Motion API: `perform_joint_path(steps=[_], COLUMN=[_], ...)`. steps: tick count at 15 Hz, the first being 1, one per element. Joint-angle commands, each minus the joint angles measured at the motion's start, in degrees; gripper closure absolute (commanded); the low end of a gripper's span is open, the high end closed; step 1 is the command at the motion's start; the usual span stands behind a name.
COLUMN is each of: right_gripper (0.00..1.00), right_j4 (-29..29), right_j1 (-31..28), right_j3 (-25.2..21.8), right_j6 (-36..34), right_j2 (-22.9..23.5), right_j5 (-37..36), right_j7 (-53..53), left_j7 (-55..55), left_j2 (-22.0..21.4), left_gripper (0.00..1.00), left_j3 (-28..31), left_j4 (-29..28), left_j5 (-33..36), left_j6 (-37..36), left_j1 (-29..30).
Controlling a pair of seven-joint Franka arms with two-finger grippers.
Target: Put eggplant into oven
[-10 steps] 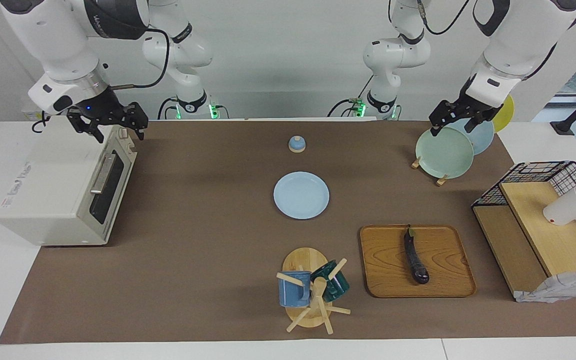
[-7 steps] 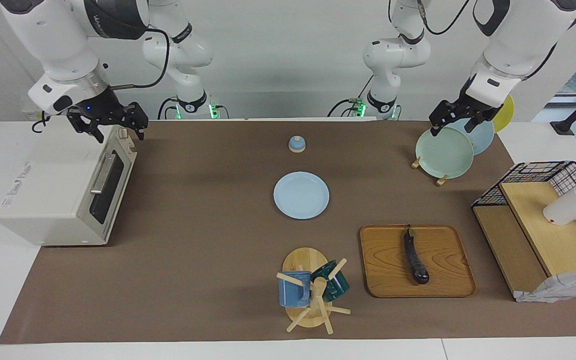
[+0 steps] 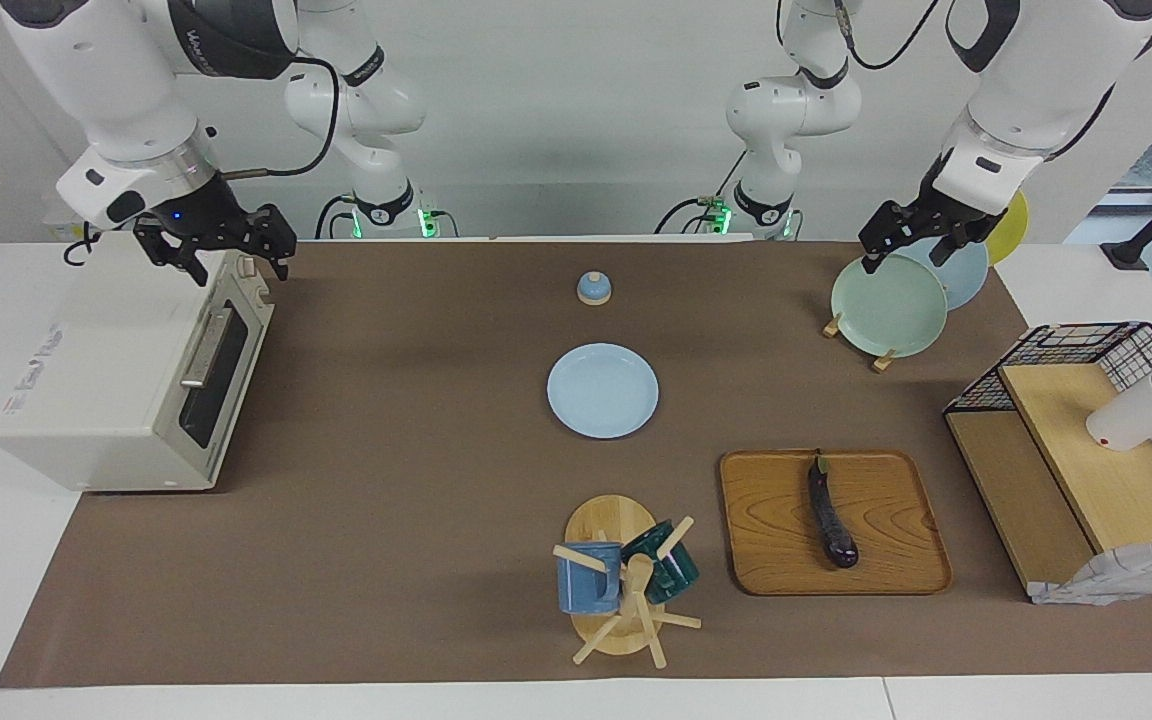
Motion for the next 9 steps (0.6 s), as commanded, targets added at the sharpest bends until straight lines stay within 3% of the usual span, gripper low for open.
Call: perform_joint_path(steps=[1, 4, 6, 7, 8, 9], right_gripper=[0.00, 0.00, 0.00, 0.46, 0.77, 1.00], right_j4=[-0.46, -0.46, -3.60, -4.84, -5.29, -5.81], right_j1=[-0.65, -0.82, -0.91, -1.00, -1.00, -1.26], right_j3=[0.33, 0.33, 0.33, 0.25, 0.16, 0.07], right_j6=[-1.09, -1.18, -0.23, 1.61, 3.37, 4.43], right_j2=[-0.82, -0.82, -2.22, -2.66, -2.76, -2.84], right_j5=[1.26, 1.26, 1.26, 1.26, 1.26, 1.09], right_j7=[0.57, 0.31, -1.35, -3.45, -3.73, -3.74], left_j7=[-0.22, -0.04, 0.57, 1.71, 2.50, 2.95], left_j2=[-0.91, 2.24, 7.32, 10.22, 12.25, 14.10], left_gripper=[0.00, 0.00, 0.01, 0.01, 0.00, 0.00], left_j3=[-0.04, -0.12, -0.12, -0.12, -0.12, -0.12], left_j4=[-2.86, -3.66, -3.49, -3.05, -2.79, -2.78], left_j5=[-0.89, -0.89, -0.81, -0.80, -0.72, -0.54], left_j6=[3.30, 8.65, 13.83, 16.38, 18.67, 20.86], left_j1=[0.66, 0.13, 0.04, 0.04, 0.04, -0.05])
